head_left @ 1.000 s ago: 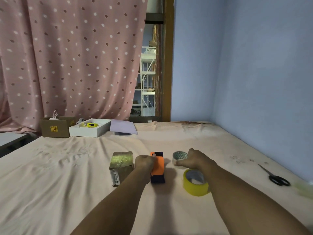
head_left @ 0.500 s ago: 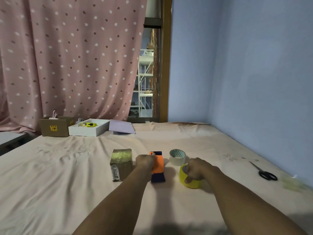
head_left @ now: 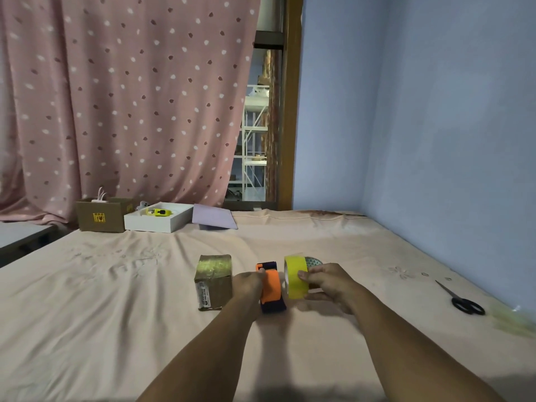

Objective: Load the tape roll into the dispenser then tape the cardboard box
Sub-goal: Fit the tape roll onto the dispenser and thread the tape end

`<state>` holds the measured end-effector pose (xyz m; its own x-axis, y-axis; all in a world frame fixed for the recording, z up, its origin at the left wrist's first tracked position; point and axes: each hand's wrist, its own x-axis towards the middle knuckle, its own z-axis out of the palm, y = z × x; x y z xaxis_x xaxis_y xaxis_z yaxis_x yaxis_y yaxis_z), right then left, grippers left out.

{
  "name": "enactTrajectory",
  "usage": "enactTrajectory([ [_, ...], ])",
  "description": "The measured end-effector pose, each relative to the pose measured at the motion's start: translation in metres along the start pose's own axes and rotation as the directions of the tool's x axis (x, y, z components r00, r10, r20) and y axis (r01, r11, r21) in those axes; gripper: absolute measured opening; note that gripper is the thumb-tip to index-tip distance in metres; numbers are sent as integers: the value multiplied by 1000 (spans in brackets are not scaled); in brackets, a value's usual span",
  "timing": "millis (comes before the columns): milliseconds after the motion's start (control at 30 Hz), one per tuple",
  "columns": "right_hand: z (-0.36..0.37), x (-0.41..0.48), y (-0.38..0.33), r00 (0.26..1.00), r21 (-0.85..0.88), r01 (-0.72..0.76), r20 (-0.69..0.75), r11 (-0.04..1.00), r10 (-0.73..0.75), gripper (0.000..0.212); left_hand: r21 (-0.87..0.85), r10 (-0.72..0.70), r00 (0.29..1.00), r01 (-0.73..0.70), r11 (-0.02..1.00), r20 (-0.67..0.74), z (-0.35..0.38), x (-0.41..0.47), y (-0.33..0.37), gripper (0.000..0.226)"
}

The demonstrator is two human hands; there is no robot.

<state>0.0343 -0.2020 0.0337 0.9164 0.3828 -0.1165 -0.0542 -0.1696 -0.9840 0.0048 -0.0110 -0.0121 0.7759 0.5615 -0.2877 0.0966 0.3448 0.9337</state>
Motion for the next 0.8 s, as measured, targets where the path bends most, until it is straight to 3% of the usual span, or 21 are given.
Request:
enactTrajectory([
  [200, 19, 12, 12, 999, 53, -28, 45, 998, 26, 32, 4, 47, 999, -47, 999, 16, -1, -5, -1, 17],
  [367, 24, 15, 24, 995, 2, -95, 32, 995, 95, 23, -27, 41, 999, -40, 999, 22, -3, -5, -1, 19],
  [567, 33, 17, 28, 995, 39, -94, 43, 995, 92, 30, -83, 33, 998, -28, 996, 61, 1, -6, -4, 17],
  [667, 33, 13, 26, 996, 35, -68, 54, 997, 66, 17, -115, 41, 988, -24, 993, 148, -1, -9, -8, 27],
  [800, 35, 11, 26, 990, -42, -93, 99, 995, 97, 32, -88, 33, 955, -8, 996, 293, -7, -7, -14, 38],
])
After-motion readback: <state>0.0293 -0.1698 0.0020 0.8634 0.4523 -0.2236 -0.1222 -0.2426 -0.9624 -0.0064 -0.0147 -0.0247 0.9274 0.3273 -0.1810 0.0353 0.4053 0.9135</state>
